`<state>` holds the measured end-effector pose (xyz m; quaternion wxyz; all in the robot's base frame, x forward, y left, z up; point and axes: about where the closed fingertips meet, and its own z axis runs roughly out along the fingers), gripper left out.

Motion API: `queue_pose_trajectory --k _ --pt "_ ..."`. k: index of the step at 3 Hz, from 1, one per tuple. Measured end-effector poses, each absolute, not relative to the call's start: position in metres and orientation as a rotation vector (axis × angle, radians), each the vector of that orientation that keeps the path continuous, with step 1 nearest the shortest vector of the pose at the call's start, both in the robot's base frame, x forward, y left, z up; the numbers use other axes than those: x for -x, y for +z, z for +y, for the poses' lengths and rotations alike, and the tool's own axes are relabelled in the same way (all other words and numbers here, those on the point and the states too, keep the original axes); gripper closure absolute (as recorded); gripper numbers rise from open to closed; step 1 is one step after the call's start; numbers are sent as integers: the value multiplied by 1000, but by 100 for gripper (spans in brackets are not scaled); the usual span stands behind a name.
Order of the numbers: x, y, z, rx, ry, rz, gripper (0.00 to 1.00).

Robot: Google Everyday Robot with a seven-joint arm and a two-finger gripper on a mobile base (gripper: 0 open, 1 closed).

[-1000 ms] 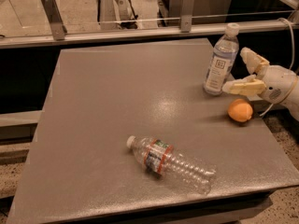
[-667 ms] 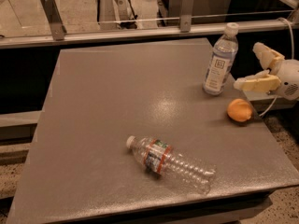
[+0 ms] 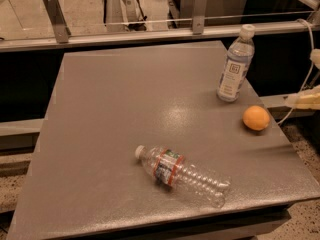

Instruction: Place blue plastic bottle upright

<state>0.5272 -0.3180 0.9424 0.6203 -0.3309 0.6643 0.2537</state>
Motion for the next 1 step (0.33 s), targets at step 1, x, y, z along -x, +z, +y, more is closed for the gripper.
queue_pose_trajectory --k 1 --pt "-524 944 -321 761 571 1533 0"
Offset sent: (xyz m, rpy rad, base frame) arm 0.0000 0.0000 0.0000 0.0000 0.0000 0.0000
